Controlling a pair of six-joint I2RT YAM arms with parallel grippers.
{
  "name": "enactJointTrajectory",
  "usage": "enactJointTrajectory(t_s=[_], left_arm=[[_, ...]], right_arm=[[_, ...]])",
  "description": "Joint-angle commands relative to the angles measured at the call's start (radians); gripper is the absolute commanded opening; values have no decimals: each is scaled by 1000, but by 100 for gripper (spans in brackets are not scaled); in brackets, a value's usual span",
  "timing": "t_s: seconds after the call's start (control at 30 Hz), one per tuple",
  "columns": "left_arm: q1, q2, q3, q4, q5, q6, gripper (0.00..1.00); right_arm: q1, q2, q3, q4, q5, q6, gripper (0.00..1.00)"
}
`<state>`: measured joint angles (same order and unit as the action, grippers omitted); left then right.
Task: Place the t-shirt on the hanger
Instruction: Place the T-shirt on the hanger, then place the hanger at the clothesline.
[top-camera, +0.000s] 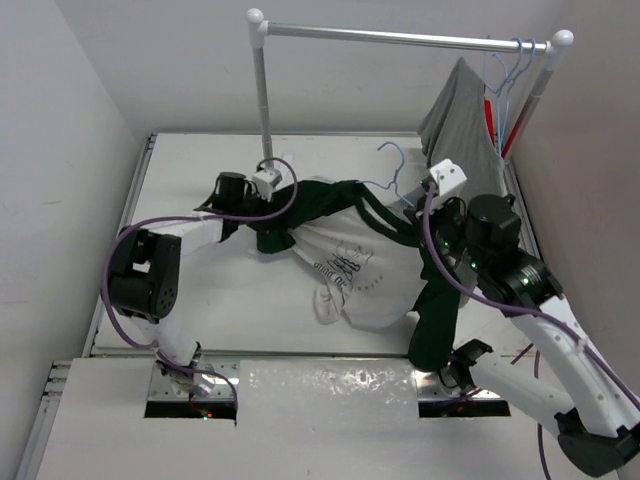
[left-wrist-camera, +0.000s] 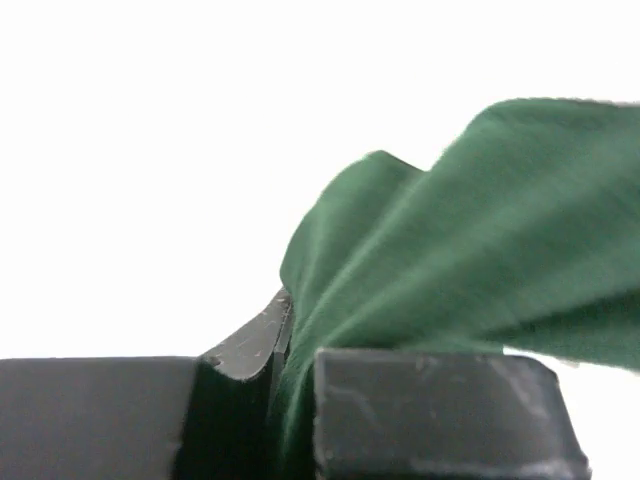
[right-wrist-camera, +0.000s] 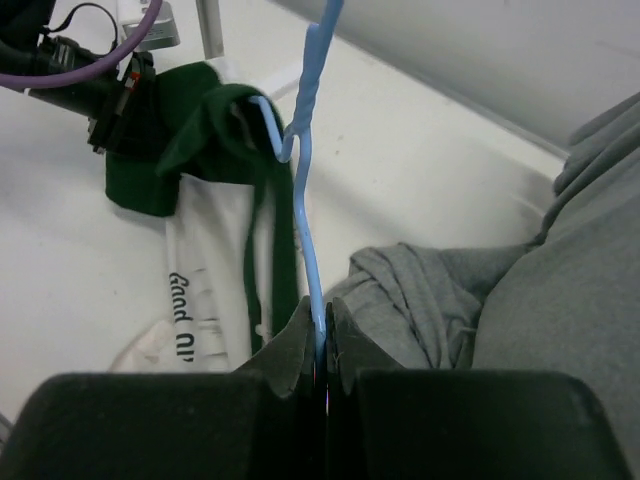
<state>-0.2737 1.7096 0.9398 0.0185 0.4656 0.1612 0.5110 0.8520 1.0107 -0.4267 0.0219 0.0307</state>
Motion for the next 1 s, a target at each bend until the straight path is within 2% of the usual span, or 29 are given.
enactJointTrajectory(t_s=[0.0, 0.07, 0.23, 0.27, 0.3, 0.33, 0.4, 0.43, 0.5, 0.53, 0.63, 0.67, 0.77, 0.83, 0.97], left_arm=[[36, -53, 37, 37, -74, 44, 0], [18, -56, 43, 28, -50, 61, 0], [10, -35, 94, 0, -102, 81, 0], [10, -33, 108, -17, -90, 89, 11], [10, -44, 117, -64, -47, 106, 39], [8, -57, 119, -69, -33, 109, 50], [10, -117, 114, -83, -12, 129, 68], [10, -142, 116, -95, -8, 138, 73], [11, -211, 140, -155, -2, 168, 76], [13, -235, 151, -178, -4, 175, 97], [19, -317, 203, -271, -10, 213, 98], [22, -315, 264, -354, -24, 218, 98], [22, -318, 316, -429, -51, 234, 98], [22, -321, 323, -448, -53, 241, 98], [22, -323, 312, -466, -51, 247, 97]], right_arm=[[-6, -91, 2, 72, 76, 12, 0], [-6, -87, 6, 88, 64, 54, 0], [-6, -65, 43, 72, 38, 86, 0], [-5, -62, 46, 66, 42, 83, 0], [-6, -61, 57, 60, 53, 81, 0], [-6, -51, 66, 54, 64, 80, 0], [-5, -38, 107, 29, 122, 86, 0], [-5, -21, 127, 19, 150, 89, 0], [-5, -7, 193, -10, 231, 86, 0], [-5, 8, 216, -21, 259, 84, 0], [-5, 47, 314, -63, 354, 71, 0], [-6, 59, 365, -69, 374, 66, 0], [-6, 114, 480, -73, 455, 37, 0], [-5, 152, 576, -83, 510, 28, 0], [-5, 191, 653, -83, 598, 3, 0]])
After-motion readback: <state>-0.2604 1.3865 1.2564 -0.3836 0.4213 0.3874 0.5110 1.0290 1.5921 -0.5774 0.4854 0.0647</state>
